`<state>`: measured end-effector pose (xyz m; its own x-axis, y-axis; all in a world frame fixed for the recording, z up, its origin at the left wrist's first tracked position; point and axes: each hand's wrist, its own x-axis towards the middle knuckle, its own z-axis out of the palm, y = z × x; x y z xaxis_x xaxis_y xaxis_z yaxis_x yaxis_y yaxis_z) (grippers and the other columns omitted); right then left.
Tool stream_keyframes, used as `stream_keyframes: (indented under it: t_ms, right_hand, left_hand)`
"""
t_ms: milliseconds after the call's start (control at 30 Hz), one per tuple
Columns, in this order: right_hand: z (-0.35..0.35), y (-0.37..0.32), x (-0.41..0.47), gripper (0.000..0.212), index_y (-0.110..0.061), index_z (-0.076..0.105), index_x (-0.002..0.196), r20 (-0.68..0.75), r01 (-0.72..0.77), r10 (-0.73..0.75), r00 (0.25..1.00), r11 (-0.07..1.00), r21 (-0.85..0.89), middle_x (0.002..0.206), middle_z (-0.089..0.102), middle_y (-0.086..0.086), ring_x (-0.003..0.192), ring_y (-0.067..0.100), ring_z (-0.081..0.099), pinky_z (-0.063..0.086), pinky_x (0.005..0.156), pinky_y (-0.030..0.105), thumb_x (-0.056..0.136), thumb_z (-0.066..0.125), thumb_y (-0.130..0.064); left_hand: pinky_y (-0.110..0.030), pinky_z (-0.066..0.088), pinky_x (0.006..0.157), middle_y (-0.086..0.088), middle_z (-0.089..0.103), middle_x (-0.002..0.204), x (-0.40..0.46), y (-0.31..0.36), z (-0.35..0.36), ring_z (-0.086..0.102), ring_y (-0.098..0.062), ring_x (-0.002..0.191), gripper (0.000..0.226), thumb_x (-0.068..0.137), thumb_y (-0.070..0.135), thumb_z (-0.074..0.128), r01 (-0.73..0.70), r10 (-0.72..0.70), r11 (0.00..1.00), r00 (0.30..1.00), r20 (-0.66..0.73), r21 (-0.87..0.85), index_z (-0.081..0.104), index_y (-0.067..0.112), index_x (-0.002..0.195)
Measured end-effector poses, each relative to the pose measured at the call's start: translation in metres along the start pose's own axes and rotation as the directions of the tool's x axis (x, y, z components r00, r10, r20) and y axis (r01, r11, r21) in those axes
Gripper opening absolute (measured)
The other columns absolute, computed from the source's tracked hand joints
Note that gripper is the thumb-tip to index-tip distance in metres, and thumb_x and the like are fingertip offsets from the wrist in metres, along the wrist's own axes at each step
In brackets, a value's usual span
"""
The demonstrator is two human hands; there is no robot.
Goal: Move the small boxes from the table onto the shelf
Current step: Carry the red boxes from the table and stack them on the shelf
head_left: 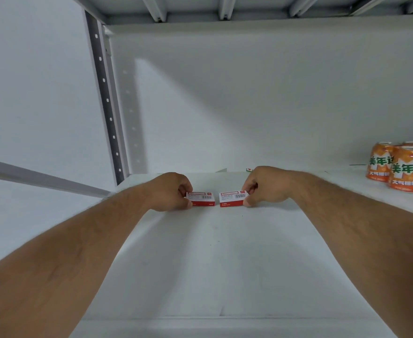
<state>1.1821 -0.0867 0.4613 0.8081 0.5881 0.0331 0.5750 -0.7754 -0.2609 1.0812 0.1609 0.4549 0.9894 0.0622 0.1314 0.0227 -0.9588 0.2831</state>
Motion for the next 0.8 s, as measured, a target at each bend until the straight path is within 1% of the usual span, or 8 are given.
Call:
stream_keyframes:
  t_ms: [67, 167, 233, 300, 400, 500, 600, 800]
  right_hand:
    - [0.002, -0.001, 0.001, 0.026, -0.024, 0.078, 0.105, 0.009, -0.010, 0.011, 1.000, 1.000, -0.007, 0.083, 0.066, -0.015, 0.076, 0.007, 0.059, 0.042, 0.065, 0.021, 0.082, 0.078, -0.037]
    - [0.005, -0.003, 0.004, 0.023, -0.025, 0.077, 0.103, 0.012, -0.011, 0.011, 1.000, 1.000, -0.017, 0.081, 0.065, -0.016, 0.073, 0.006, 0.058, 0.042, 0.062, 0.020, 0.084, 0.077, -0.037]
    - [0.006, -0.003, 0.005, 0.007, -0.029, 0.076, 0.085, 0.007, -0.016, 0.016, 1.000, 1.000, -0.017, 0.076, 0.064, -0.015, 0.069, 0.006, 0.057, 0.041, 0.059, 0.020, 0.085, 0.076, -0.036]
    - [0.007, -0.004, 0.006, 0.029, -0.029, 0.060, 0.061, 0.002, -0.015, 0.015, 1.000, 1.000, -0.028, 0.062, 0.054, -0.014, 0.059, 0.005, 0.050, 0.036, 0.054, 0.020, 0.085, 0.074, -0.034]
    - [0.009, -0.003, 0.007, 0.041, -0.028, 0.048, 0.054, -0.006, -0.023, 0.023, 1.000, 1.000, -0.018, 0.055, 0.048, -0.014, 0.054, 0.004, 0.044, 0.032, 0.052, 0.019, 0.086, 0.073, -0.033]
    - [0.009, -0.004, 0.006, 0.036, -0.028, 0.055, 0.055, 0.014, -0.027, 0.027, 1.000, 1.000, 0.003, 0.050, 0.051, -0.018, 0.053, 0.004, 0.046, 0.035, 0.054, 0.020, 0.086, 0.073, -0.032]
    - [0.010, -0.003, 0.008, 0.022, -0.033, 0.064, 0.065, 0.022, -0.022, 0.022, 1.000, 1.000, 0.016, 0.058, 0.056, -0.017, 0.057, 0.002, 0.051, 0.037, 0.057, 0.019, 0.085, 0.072, -0.032]
    - [0.010, -0.003, 0.010, 0.012, -0.034, 0.068, 0.076, 0.035, -0.020, 0.019, 0.999, 0.999, 0.029, 0.067, 0.058, -0.018, 0.063, 0.002, 0.054, 0.038, 0.060, 0.017, 0.087, 0.072, -0.033]
  left_hand:
    - [0.002, 0.037, 0.049, 0.012, 0.065, 0.106, 0.002, 0.000, 0.001, 0.055, 0.002, 0.074, 0.031, 0.085, 0.031, 0.070, -0.003, 0.003, 1.000, 1.000, 0.005, -0.002, 0.063, 0.025, 0.115]
    - [-0.011, 0.042, 0.063, 0.011, 0.064, 0.102, 0.008, -0.003, 0.005, 0.057, -0.005, 0.081, 0.036, 0.083, 0.031, 0.072, -0.002, 0.003, 1.000, 0.999, 0.032, -0.028, 0.065, 0.021, 0.116]
    - [-0.016, 0.042, 0.066, 0.010, 0.063, 0.101, 0.010, -0.004, 0.006, 0.057, -0.007, 0.083, 0.037, 0.083, 0.032, 0.072, -0.006, 0.007, 1.000, 0.999, 0.049, -0.015, 0.065, 0.021, 0.118]
    - [-0.016, 0.041, 0.066, 0.010, 0.062, 0.103, 0.011, -0.003, 0.006, 0.056, -0.007, 0.085, 0.039, 0.084, 0.032, 0.070, -0.004, 0.005, 1.000, 0.998, 0.064, -0.011, 0.063, 0.022, 0.121]
    - [-0.017, 0.041, 0.078, 0.009, 0.062, 0.117, 0.010, -0.003, 0.006, 0.055, -0.009, 0.095, 0.046, 0.086, 0.025, 0.065, 0.016, -0.015, 1.000, 0.996, 0.090, -0.017, 0.058, 0.022, 0.130]
    - [-0.017, 0.041, 0.078, 0.009, 0.063, 0.121, 0.010, -0.005, 0.006, 0.057, -0.009, 0.097, 0.044, 0.086, 0.020, 0.063, 0.018, -0.015, 0.999, 0.995, 0.101, -0.029, 0.060, 0.022, 0.130]
    - [-0.018, 0.044, 0.079, 0.009, 0.066, 0.114, 0.010, -0.006, 0.005, 0.060, -0.009, 0.098, 0.037, 0.086, 0.021, 0.064, 0.004, -0.001, 0.999, 0.995, 0.098, -0.037, 0.065, 0.022, 0.124]
    - [-0.014, 0.045, 0.074, 0.011, 0.067, 0.111, 0.013, -0.006, 0.004, 0.062, -0.008, 0.097, 0.037, 0.085, 0.023, 0.067, 0.004, 0.001, 0.999, 0.995, 0.102, -0.047, 0.066, 0.022, 0.122]
